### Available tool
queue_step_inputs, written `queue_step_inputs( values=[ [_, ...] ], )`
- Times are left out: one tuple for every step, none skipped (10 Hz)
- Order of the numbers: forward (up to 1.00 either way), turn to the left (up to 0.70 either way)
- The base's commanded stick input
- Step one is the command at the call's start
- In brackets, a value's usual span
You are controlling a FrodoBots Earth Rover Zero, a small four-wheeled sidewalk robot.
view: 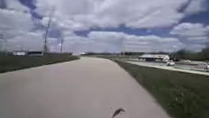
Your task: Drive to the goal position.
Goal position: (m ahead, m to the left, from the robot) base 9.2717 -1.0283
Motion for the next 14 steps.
queue_step_inputs(
  values=[
    [1.0, 0.0],
    [1.0, 0.0],
    [1.0, 0.0],
    [1.0, 0.0],
    [1.0, 0.0],
    [1.0, 0.0],
    [1.0, 0.0],
    [1.0, 0.0],
    [1.0, 0.0],
    [1.0, 0.0],
    [1.0, 0.0],
    [1.0, 0.0],
    [1.0, 0.0],
    [1.0, 0.0]
  ],
)
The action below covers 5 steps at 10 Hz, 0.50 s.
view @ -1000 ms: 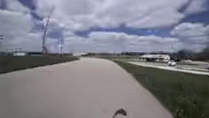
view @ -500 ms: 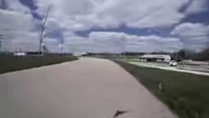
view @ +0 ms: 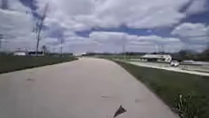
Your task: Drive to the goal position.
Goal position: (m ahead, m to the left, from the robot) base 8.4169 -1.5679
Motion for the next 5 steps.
queue_step_inputs(
  values=[
    [1.0, 0.0],
    [1.0, 0.0],
    [1.0, 0.0],
    [1.0, -0.24],
    [1.0, 0.0]
  ],
)
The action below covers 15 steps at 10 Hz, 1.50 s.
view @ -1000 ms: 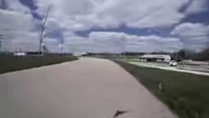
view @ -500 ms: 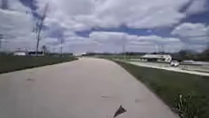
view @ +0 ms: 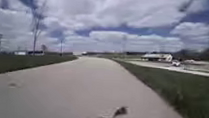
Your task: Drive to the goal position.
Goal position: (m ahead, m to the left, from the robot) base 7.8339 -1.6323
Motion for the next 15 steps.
queue_step_inputs(
  values=[
    [1.0, 0.0],
    [1.0, 0.0],
    [1.0, 0.0],
    [1.0, 0.0],
    [1.0, 0.0],
    [1.0, 0.0],
    [1.0, 0.0],
    [1.0, 0.0],
    [1.0, 0.0],
    [1.0, 0.0],
    [1.0, 0.0],
    [1.0, 0.0],
    [1.0, 0.0],
    [1.0, 0.0],
    [1.0, 0.0]
  ],
)
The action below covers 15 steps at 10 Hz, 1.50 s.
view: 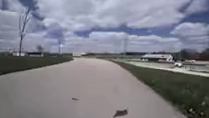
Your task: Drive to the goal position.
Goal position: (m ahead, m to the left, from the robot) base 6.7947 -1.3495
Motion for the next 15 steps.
queue_step_inputs(
  values=[
    [1.0, 0.0],
    [1.0, 0.0],
    [1.0, -0.15],
    [1.0, -0.05],
    [1.0, 0.0],
    [1.0, 0.0],
    [1.0, -0.12],
    [1.0, -0.05],
    [1.0, 0.0],
    [1.0, 0.0],
    [1.0, -0.19],
    [1.0, -0.11],
    [1.0, 0.0],
    [1.0, 0.0],
    [1.0, 0.0]
  ],
)
